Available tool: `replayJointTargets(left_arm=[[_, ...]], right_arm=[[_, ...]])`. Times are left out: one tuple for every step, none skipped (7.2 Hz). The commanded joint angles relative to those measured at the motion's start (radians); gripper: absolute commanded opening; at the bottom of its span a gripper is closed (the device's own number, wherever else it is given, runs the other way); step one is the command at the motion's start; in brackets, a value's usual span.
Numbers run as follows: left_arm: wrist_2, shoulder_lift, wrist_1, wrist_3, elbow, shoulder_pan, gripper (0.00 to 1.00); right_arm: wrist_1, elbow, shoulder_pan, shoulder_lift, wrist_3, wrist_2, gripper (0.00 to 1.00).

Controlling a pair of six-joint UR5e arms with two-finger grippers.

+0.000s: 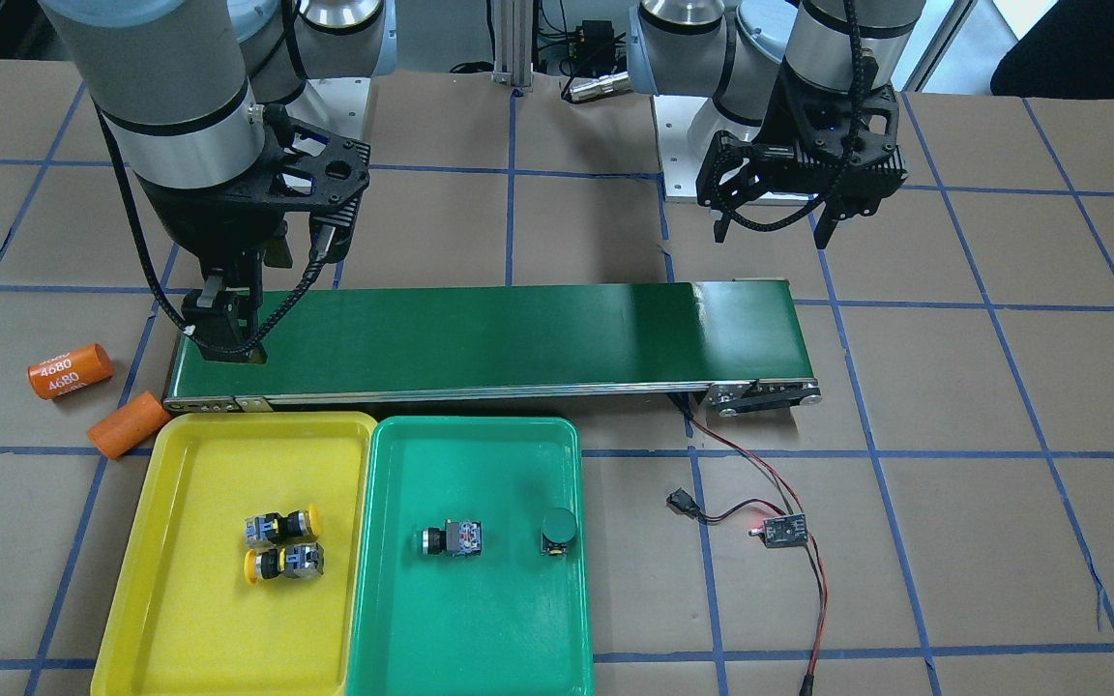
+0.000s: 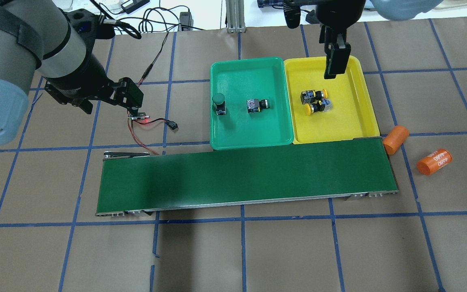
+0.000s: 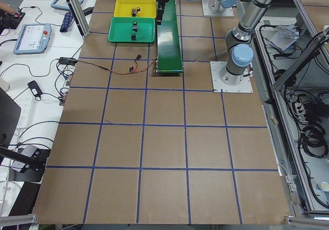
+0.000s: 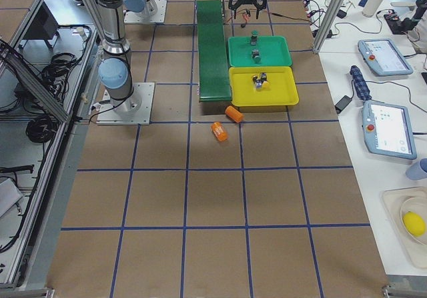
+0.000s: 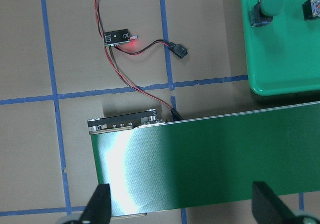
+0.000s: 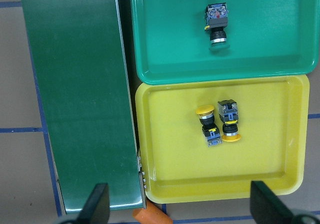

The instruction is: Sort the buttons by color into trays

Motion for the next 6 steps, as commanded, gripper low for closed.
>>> replayJointTargets(left_arm=[[-0.001,0.0,0.0,-0.001,0.0,0.0,1.0],[-0.001,0.0,0.0,-0.001,0.0,0.0,1.0],[-0.001,0.0,0.0,-0.001,-0.002,0.0,1.0],[0.0,0.0,0.0,0.0,0.0,0.0,1.0],[-0.001,-0.001,0.0,-0.001,0.003,0.0,1.0],[-0.001,-0.002,0.0,0.0,0.001,0.0,1.0]], right_arm=[[-0.001,0.024,-0.001,-0.001,0.192,0.005,1.0],[-0.013,0.045,0.002,-0.013,0.42,0.01,1.0],[-0.013,0.042,0.005,-0.016,0.551,0.01,1.0],[-0.005,0.041,0.013,-0.02,0.657,0.01,1.0],[0.001,0.045,0.025,-0.04,0.705,0.03,1.0],[0.011,0.047,0.031,-0.048,0.832,0.06,1.0]])
